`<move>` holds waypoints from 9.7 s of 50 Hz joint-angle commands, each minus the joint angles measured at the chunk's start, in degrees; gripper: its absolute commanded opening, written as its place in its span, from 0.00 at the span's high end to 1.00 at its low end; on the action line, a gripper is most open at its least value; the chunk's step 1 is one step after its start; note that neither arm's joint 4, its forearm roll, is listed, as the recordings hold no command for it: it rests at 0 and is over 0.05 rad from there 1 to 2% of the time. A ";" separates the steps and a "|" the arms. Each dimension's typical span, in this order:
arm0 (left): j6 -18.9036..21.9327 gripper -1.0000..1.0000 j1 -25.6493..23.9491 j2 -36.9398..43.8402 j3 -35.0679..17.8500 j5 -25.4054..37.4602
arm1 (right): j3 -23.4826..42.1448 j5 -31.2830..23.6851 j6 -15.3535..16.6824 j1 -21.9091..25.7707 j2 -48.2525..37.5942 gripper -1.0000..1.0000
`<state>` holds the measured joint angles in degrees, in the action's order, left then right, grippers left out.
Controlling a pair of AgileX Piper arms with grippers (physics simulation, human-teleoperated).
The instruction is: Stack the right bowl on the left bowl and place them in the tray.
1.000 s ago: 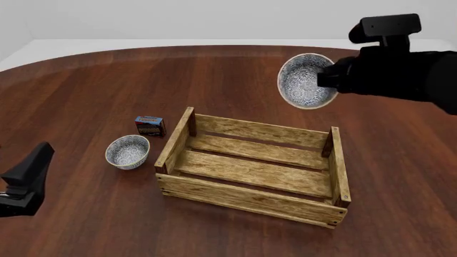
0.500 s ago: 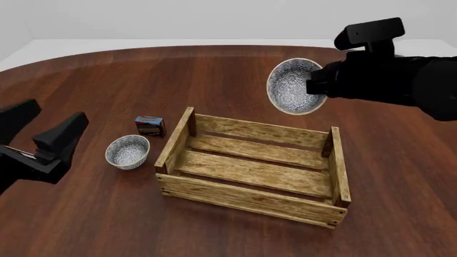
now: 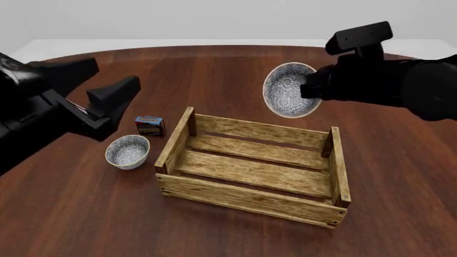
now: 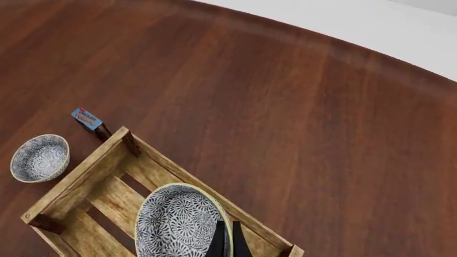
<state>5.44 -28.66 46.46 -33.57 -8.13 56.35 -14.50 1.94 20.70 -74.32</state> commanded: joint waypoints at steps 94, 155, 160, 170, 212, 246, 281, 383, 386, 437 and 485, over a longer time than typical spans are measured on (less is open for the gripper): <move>-5.43 0.00 -14.79 38.09 -26.83 -3.61 | -1.09 -1.03 0.20 3.30 3.68 1.00; -8.69 0.00 -15.65 49.94 -27.21 -8.58 | -1.43 -1.12 0.50 3.87 4.06 1.00; -8.95 0.00 -15.68 50.63 -27.30 -8.87 | -1.46 -1.14 0.58 3.89 4.09 1.00; -9.44 0.00 -15.96 51.66 -27.48 -9.19 | -1.53 -1.12 0.65 3.91 4.18 1.00; -10.03 1.00 -16.52 50.06 -26.69 -9.43 | -1.24 -1.08 0.66 3.20 4.03 0.00; -6.18 1.00 -10.55 46.87 -24.44 -7.10 | -1.53 -3.09 -0.25 5.77 8.21 0.00; -0.60 1.00 -0.21 33.79 -16.14 -1.44 | -0.90 -3.07 -0.07 7.05 9.25 0.00; 2.05 1.00 16.14 25.19 -8.39 12.38 | -0.87 -2.84 0.23 6.26 9.27 0.00; 1.95 1.00 16.59 26.16 -7.47 11.29 | -0.85 -2.85 0.18 6.21 9.29 0.00; 0.12 1.00 22.71 31.92 -1.36 3.77 | -0.80 -2.46 0.22 6.28 8.32 0.00; -2.13 1.00 24.09 41.53 -1.43 -2.92 | -0.87 -2.08 0.24 6.18 7.62 0.00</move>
<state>5.67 -2.11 83.38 -33.90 -8.32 55.58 -16.58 2.10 26.86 -66.76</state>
